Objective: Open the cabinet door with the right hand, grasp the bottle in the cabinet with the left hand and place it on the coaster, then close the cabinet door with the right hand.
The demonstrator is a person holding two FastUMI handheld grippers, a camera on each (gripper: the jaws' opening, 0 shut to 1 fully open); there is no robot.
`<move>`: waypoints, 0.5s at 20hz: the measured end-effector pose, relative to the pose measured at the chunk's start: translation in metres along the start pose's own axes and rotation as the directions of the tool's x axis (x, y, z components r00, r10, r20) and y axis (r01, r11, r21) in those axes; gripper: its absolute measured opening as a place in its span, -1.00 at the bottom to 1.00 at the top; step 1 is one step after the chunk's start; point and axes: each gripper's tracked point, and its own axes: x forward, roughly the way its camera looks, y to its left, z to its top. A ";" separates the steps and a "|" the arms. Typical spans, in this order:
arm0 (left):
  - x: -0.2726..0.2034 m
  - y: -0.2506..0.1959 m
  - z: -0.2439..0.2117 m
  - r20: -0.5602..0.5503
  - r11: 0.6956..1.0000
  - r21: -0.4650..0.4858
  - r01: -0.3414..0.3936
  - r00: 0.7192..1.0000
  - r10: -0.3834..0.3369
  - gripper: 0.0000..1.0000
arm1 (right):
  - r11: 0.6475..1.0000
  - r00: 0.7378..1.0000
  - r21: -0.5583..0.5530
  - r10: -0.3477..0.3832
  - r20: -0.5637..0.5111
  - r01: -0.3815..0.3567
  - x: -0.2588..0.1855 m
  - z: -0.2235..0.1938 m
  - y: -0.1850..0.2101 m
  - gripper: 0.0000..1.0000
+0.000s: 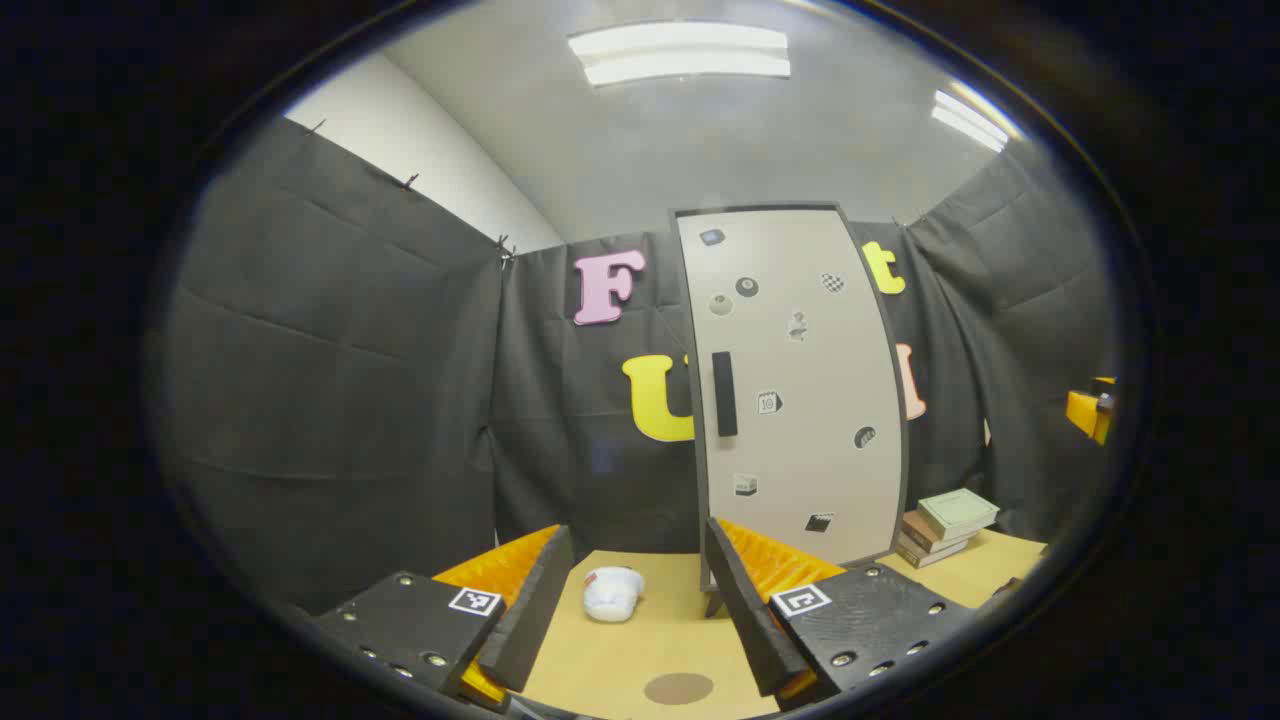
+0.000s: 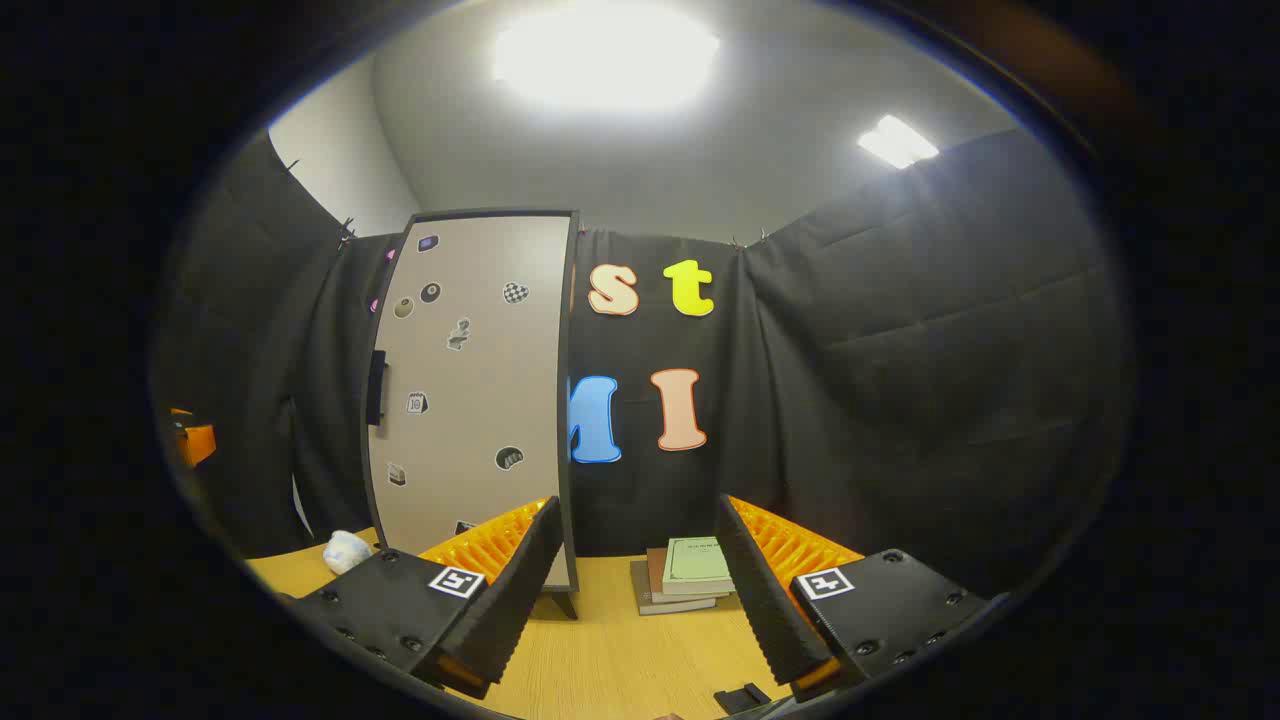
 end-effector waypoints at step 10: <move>0.003 -0.018 -0.002 -0.008 1.000 0.001 -0.016 1.000 0.016 0.60 | 1.000 1.000 0.008 0.007 -0.014 -0.007 0.011 -0.006 -0.019 0.94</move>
